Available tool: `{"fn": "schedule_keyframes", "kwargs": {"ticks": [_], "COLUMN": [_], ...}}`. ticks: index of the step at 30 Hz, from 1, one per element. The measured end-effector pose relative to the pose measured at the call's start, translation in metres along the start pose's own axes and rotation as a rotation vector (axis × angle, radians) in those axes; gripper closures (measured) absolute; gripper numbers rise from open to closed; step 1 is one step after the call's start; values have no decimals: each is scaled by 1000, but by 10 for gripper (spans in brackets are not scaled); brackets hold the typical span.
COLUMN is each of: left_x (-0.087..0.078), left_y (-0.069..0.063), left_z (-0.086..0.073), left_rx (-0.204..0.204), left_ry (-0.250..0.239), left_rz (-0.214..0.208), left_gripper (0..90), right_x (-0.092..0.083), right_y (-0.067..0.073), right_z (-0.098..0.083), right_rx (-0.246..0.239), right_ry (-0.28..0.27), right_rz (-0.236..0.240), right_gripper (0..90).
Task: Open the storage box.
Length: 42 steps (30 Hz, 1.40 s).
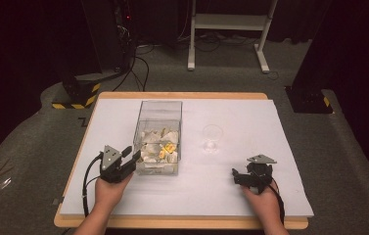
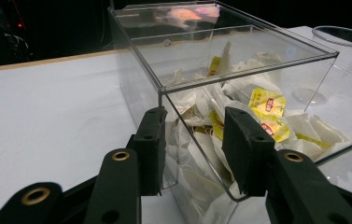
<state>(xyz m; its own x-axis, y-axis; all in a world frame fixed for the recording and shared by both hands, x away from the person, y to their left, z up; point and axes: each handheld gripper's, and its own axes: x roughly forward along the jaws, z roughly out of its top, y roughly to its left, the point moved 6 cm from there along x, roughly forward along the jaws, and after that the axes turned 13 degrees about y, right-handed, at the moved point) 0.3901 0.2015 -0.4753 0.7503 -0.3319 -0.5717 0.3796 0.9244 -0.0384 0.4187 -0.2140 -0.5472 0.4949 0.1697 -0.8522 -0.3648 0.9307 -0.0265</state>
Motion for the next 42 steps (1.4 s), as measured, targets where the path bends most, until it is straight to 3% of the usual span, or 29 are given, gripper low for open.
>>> {"fn": "schedule_keyframes", "kwargs": {"ticks": [5,8,16,26,42], "left_x": [5,6,3,-2,-17], "left_y": [1,2,0,-3,-13], "left_z": [-1,-1,-2,-6,-17], "left_rx": [-5,-21,-24,-31,6], "left_ry": [9,2,0,-1,12], "left_rz": [4,-14,-20,-24,3], "left_gripper": [618,626,720,736,739], "right_x": [0,0,0,0,0], "right_y": [0,0,0,0,0], "right_z": [0,0,0,0,0], "right_rx": [0,0,0,0,0], "right_ry": [1,0,0,1,1], "right_rz": [1,0,0,2,2], "right_gripper": [102,102,102,102,102]}}
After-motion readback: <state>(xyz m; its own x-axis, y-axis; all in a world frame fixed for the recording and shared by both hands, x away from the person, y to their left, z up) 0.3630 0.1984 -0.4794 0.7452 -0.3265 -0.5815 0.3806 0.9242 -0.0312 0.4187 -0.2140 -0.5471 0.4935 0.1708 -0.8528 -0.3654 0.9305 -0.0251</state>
